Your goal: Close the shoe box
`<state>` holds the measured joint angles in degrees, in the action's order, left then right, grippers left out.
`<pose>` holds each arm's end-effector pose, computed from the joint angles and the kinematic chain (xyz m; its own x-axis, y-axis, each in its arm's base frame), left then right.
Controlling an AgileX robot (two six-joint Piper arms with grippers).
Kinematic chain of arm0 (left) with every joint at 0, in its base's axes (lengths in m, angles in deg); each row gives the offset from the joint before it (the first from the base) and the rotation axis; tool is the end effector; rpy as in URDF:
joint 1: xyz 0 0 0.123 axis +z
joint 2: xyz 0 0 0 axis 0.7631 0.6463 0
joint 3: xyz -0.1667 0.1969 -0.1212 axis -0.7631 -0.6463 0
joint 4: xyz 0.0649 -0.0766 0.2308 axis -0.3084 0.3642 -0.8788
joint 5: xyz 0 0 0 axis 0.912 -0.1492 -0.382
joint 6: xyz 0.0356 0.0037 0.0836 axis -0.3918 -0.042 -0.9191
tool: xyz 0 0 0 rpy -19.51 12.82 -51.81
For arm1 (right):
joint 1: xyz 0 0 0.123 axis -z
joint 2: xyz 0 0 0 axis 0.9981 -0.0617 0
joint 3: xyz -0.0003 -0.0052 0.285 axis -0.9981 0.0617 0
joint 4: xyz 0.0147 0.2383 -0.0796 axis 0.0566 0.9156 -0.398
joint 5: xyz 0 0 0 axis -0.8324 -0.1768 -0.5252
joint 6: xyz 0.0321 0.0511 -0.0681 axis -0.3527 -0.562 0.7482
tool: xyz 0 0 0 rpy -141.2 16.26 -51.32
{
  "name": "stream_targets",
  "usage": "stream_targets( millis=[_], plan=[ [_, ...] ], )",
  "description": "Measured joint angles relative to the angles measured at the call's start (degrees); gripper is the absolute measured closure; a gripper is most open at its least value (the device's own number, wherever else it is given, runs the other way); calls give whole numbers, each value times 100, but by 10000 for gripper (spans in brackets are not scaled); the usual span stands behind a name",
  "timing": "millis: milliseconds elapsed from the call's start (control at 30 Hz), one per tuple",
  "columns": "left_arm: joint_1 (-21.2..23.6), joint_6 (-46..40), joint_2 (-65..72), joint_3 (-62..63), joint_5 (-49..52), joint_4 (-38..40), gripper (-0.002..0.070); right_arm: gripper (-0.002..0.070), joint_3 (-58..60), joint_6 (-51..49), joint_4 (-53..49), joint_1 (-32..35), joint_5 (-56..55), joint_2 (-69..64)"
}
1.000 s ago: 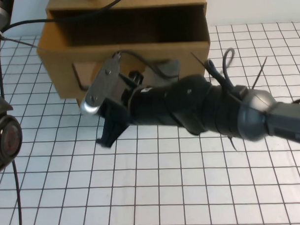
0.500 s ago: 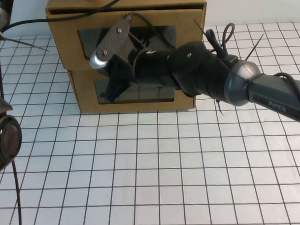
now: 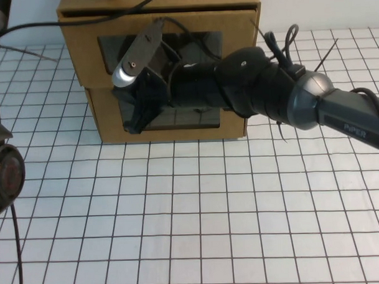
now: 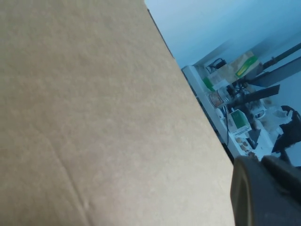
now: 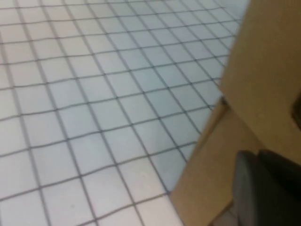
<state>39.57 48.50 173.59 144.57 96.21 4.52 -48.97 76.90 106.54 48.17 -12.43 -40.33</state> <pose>0.4702 -0.1586 0.4012 -0.7497 -0.1286 -0.6492 0.5409 0.4461 -0.7130 0.3791 0.3393 0.2691 -0.0012 -0.3950 -0.9187 -0.8819 0.4335 -0.1852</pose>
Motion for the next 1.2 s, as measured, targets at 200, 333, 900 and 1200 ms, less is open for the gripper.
stream_targets(
  millis=[200,333,900,1200],
  plan=[
    [45,-249,-646,0,26,-289,677,689,0,-791,-457,0,283,341],
    [46,-390,-1423,14,40,-859,677,689,0,-1724,-1249,9,760,716],
    [46,-423,-3369,69,144,-1889,677,689,-23,-5332,-3849,1129,2489,2943],
    [46,-468,-3899,73,155,-2160,677,689,753,-5702,-3861,1726,2733,4089]
  ],
)
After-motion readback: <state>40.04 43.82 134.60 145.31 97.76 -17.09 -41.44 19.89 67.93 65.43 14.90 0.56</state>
